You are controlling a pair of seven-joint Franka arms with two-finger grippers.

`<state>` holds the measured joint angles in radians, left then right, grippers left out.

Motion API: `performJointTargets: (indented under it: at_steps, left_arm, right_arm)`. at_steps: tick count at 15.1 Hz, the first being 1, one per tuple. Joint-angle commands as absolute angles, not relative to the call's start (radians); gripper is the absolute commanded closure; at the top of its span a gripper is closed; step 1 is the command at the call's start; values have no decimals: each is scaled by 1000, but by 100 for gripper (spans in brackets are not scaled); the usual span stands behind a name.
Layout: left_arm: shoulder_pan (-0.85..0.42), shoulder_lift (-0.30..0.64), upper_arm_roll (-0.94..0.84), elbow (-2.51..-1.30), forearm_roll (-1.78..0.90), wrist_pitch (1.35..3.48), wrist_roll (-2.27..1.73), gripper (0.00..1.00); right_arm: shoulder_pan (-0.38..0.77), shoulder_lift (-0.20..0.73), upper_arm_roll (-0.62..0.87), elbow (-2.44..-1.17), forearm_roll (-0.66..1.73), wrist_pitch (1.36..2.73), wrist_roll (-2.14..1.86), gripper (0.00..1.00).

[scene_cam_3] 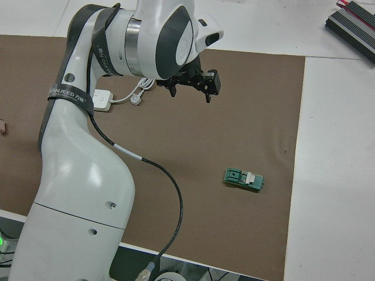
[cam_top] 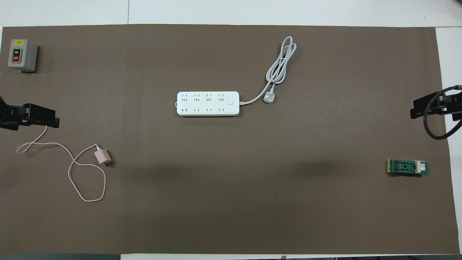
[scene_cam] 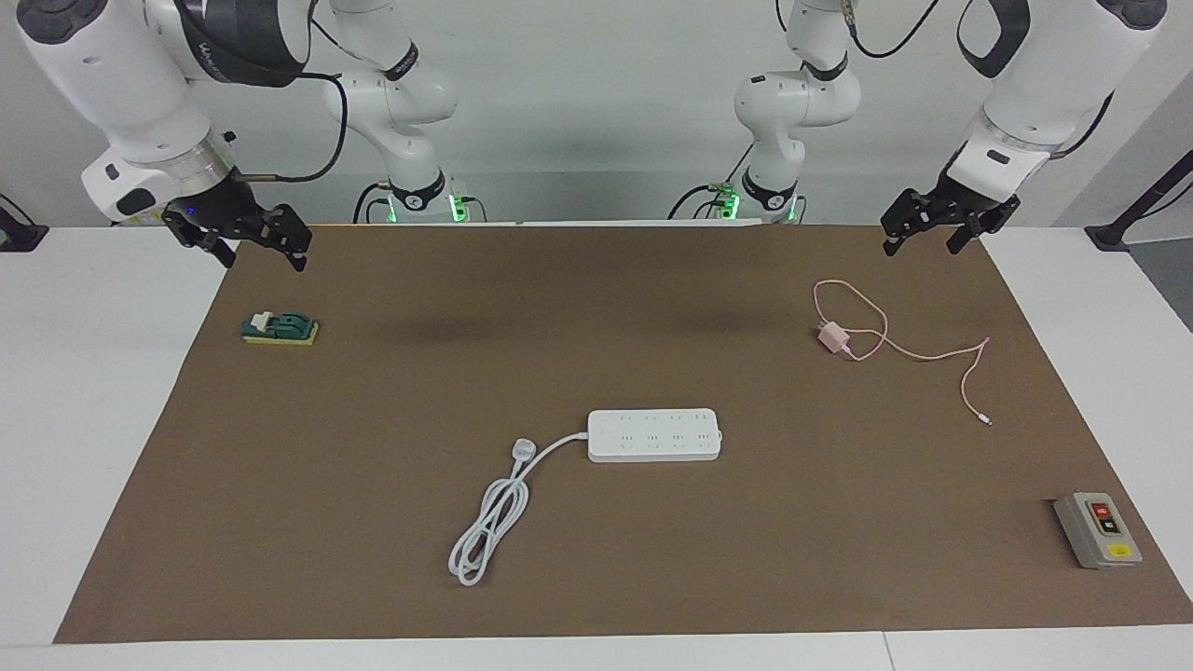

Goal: Unplug charger and place it aside

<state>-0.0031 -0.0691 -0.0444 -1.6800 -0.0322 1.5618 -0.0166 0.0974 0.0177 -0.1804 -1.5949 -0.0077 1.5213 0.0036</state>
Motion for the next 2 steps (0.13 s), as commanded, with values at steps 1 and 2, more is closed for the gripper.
performJointTargets:
  at_steps: [1,2]
  left_arm:
    - [-15,-95,-35,-1707,-41,1577,-2,0]
    - [-15,-95,-34,-1707,-41,1577,-2,0]
  right_arm:
    - [86,17,-172,-1589,-15,1526,-25,0]
    - [86,17,-172,-1589,-15,1526,-25,0]
